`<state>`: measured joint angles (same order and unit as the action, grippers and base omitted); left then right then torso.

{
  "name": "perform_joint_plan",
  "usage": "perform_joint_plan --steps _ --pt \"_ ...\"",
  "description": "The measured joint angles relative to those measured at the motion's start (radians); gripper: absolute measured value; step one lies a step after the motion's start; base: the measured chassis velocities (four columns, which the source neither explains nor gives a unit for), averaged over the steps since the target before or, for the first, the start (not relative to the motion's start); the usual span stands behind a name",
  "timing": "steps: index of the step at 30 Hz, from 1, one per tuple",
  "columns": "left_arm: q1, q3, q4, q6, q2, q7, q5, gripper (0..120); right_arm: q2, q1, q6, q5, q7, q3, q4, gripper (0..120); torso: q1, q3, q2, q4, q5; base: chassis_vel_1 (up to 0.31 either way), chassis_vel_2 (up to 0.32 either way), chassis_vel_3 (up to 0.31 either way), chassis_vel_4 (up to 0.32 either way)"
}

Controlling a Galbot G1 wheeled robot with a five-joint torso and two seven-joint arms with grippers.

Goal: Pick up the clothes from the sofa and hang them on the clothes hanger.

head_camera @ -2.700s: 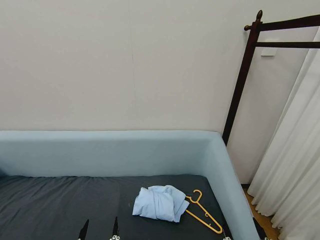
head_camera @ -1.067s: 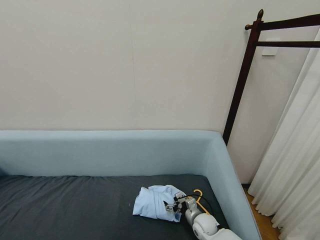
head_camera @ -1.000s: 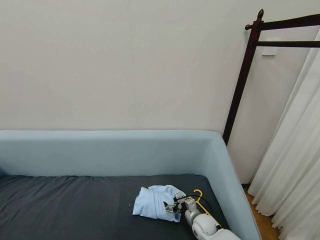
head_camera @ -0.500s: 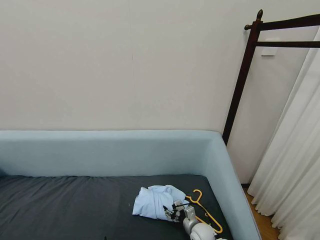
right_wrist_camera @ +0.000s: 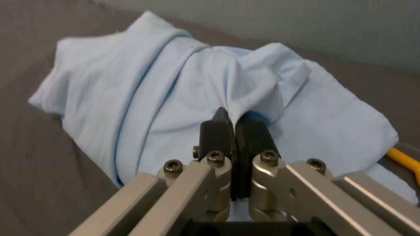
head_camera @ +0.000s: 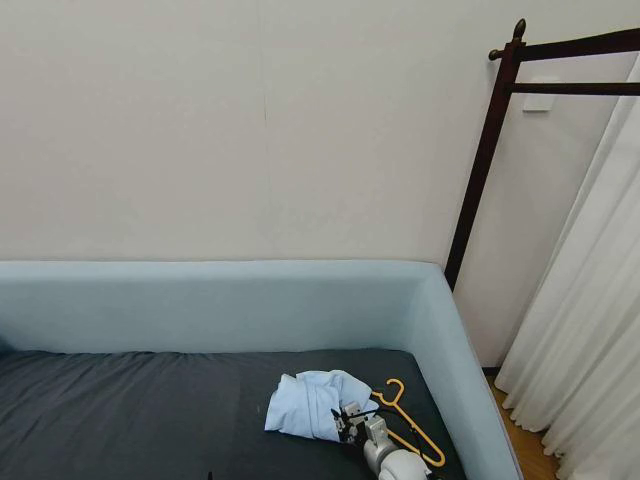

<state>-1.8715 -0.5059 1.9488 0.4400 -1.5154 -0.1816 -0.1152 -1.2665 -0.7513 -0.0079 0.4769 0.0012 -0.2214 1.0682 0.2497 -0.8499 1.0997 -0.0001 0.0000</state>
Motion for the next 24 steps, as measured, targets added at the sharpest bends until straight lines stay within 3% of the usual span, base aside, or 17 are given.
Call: perform_joint_plan --steps 8,15,24 --pt "0.005 0.0 -0.003 -0.001 -0.006 -0.004 0.001 100 0.048 -0.029 0.001 0.015 0.032 0.008 0.147 0 0.0 0.0 0.0 0.0 0.0001 0.0 0.0 0.0 0.0" --pt "0.008 0.003 0.004 -0.002 -0.004 -0.004 0.002 100 0.122 -0.044 -0.016 0.049 0.06 0.029 0.425 0 0.0 0.0 0.0 -0.0001 0.0 0.0 0.0 0.0 0.0" --pt "0.001 0.007 0.026 0.001 -0.011 -0.004 0.006 100 0.17 0.089 -0.117 0.128 0.132 0.042 0.664 0 0.0 0.0 0.0 0.0001 0.0001 0.0 0.0 0.0 0.0"
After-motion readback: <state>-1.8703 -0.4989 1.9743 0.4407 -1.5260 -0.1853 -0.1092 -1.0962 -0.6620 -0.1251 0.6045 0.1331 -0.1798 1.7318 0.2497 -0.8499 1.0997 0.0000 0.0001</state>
